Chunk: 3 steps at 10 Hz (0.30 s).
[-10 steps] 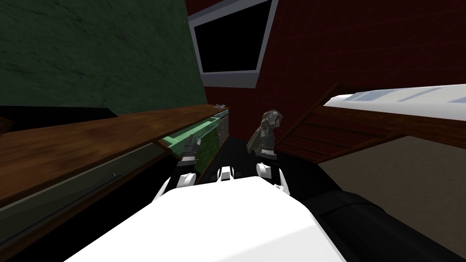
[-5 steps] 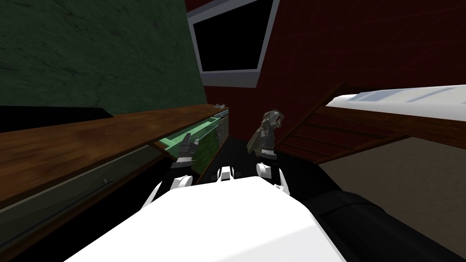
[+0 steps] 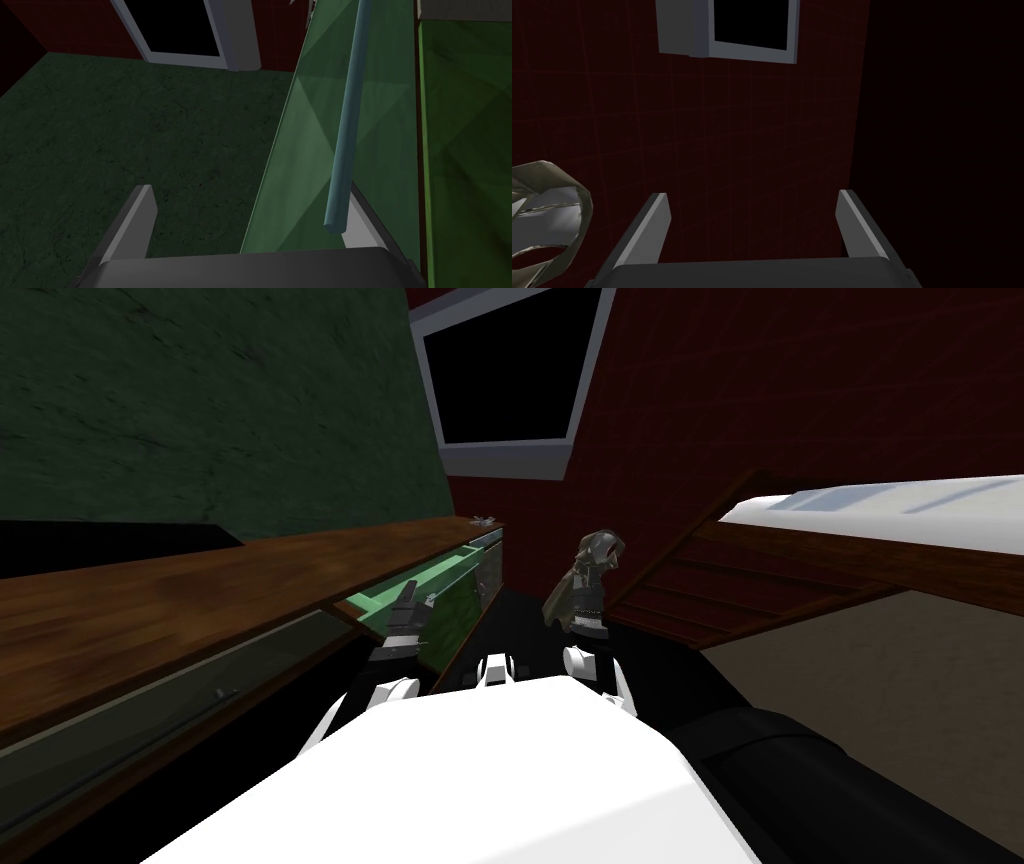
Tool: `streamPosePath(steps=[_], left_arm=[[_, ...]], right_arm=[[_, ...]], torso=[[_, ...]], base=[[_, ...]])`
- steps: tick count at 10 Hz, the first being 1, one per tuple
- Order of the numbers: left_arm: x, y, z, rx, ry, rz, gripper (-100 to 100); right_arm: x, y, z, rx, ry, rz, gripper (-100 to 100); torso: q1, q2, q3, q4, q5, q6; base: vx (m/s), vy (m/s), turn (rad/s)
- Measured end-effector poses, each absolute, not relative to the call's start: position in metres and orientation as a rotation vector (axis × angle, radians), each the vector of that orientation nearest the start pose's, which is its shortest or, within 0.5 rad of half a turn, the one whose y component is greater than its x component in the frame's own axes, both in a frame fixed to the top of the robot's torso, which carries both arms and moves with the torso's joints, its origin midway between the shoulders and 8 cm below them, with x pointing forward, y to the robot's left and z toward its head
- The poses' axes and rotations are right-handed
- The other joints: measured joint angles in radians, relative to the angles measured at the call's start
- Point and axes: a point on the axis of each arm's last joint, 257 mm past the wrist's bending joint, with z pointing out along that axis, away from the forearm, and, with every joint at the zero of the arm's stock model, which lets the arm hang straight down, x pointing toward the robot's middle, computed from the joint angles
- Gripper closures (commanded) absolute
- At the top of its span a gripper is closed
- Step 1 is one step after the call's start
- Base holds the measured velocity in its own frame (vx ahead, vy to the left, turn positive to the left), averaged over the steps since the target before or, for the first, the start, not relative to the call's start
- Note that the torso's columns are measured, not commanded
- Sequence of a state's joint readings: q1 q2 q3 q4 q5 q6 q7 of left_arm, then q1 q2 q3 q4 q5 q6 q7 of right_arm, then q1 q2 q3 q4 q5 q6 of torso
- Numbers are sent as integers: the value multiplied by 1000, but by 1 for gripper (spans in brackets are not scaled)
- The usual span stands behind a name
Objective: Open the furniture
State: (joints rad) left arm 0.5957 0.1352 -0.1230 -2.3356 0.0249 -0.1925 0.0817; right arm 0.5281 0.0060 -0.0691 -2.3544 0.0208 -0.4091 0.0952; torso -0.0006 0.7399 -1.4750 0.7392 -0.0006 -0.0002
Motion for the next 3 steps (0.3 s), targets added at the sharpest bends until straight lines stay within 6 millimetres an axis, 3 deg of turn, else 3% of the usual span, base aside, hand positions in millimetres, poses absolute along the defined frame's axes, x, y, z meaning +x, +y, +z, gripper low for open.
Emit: streamPosePath(steps=[3], left_arm=[[371,242,-56,-921,941,-1377,0]], right_arm=[[338,-303,32,636,667,1110,0]], torso=[[1,-1,-1,-1,0,0]], base=[[0,0,0]])
